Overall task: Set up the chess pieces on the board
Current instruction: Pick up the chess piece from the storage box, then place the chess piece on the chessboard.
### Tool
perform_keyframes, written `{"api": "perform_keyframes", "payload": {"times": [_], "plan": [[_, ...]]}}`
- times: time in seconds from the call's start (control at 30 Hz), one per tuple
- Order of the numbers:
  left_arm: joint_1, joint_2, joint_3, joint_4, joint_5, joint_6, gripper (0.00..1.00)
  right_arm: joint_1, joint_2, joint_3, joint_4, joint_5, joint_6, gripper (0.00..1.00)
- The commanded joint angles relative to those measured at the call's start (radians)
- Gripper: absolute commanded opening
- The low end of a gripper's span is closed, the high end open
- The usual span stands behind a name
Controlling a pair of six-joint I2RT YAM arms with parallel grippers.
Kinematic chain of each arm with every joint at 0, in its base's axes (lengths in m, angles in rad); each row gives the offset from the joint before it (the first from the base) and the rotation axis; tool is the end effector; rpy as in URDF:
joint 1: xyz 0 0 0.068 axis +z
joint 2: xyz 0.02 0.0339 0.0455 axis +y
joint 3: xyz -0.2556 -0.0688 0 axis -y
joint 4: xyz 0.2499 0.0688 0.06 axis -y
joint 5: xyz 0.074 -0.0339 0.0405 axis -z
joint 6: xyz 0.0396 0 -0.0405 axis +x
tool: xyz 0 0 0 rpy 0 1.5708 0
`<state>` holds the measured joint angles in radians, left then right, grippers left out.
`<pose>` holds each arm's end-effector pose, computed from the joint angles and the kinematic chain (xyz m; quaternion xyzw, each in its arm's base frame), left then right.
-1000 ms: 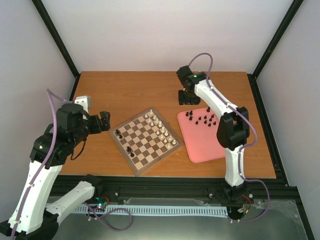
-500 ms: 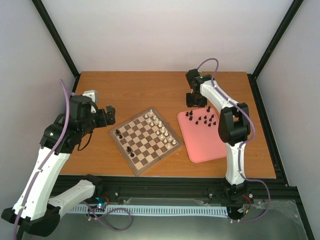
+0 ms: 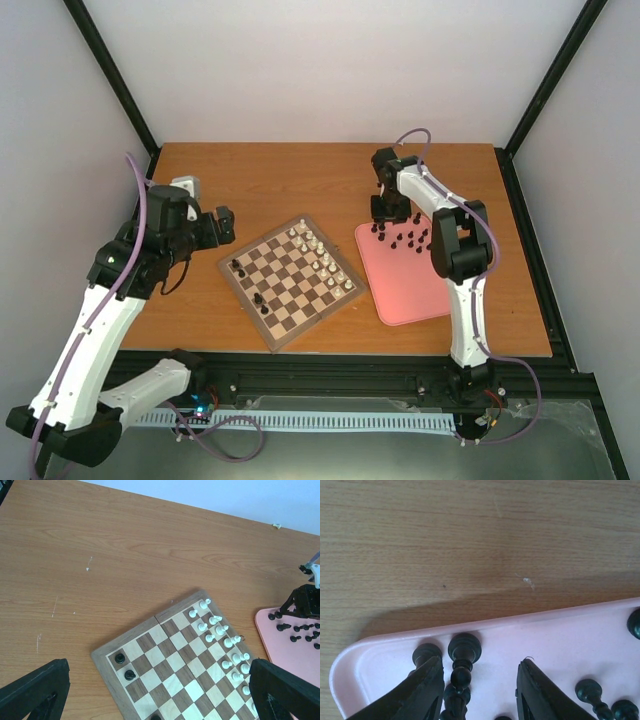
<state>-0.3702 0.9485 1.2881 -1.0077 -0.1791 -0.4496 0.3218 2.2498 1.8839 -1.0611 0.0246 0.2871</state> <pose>0.1660 -0.0569 0.3910 -0.0745 0.8940 -0.0993 0.4305 0.4287 0.1419 0.1666 -0.0164 0.9972 0.0098 0.0722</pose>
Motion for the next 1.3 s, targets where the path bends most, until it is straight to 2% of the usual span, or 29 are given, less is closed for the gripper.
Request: {"api": "perform_keyframes", "payload": {"times": [0.0, 0.1, 0.2, 0.4, 0.53, 0.77, 0.93, 1.1, 1.27], "plan": [[0.004, 0.004, 0.008, 0.033, 0.003, -0.018, 1.0, -0.004, 0.03, 0.033, 0.0, -0.008, -0.017, 0.41], [0.004, 0.007, 0.008, 0.034, 0.001, -0.017, 1.0, -0.006, 0.044, 0.04, 0.001, -0.006, -0.016, 0.4], [0.004, 0.01, 0.009, 0.037, -0.001, -0.012, 1.0, -0.007, 0.056, 0.047, 0.001, -0.018, -0.014, 0.35], [0.004, 0.017, 0.009, 0.036, 0.0, -0.007, 1.0, -0.007, 0.06, 0.057, -0.001, -0.013, -0.009, 0.14], [0.004, 0.018, 0.007, 0.039, 0.004, -0.005, 1.0, -0.008, 0.047, 0.061, -0.01, -0.005, -0.009, 0.04], [0.003, 0.008, 0.013, 0.036, 0.013, -0.004, 1.0, -0.007, -0.044, 0.069, -0.029, 0.023, -0.004, 0.03], [0.004, -0.009, 0.013, 0.032, 0.024, -0.01, 1.0, 0.03, -0.1, 0.161, -0.077, 0.026, 0.001, 0.03], [0.004, -0.025, 0.027, 0.018, 0.029, -0.012, 1.0, 0.153, -0.089, 0.285, -0.131, 0.001, 0.023, 0.03], [0.004, -0.058, 0.061, -0.002, 0.015, -0.009, 1.0, 0.312, -0.057, 0.331, -0.119, -0.06, 0.078, 0.03]]}}
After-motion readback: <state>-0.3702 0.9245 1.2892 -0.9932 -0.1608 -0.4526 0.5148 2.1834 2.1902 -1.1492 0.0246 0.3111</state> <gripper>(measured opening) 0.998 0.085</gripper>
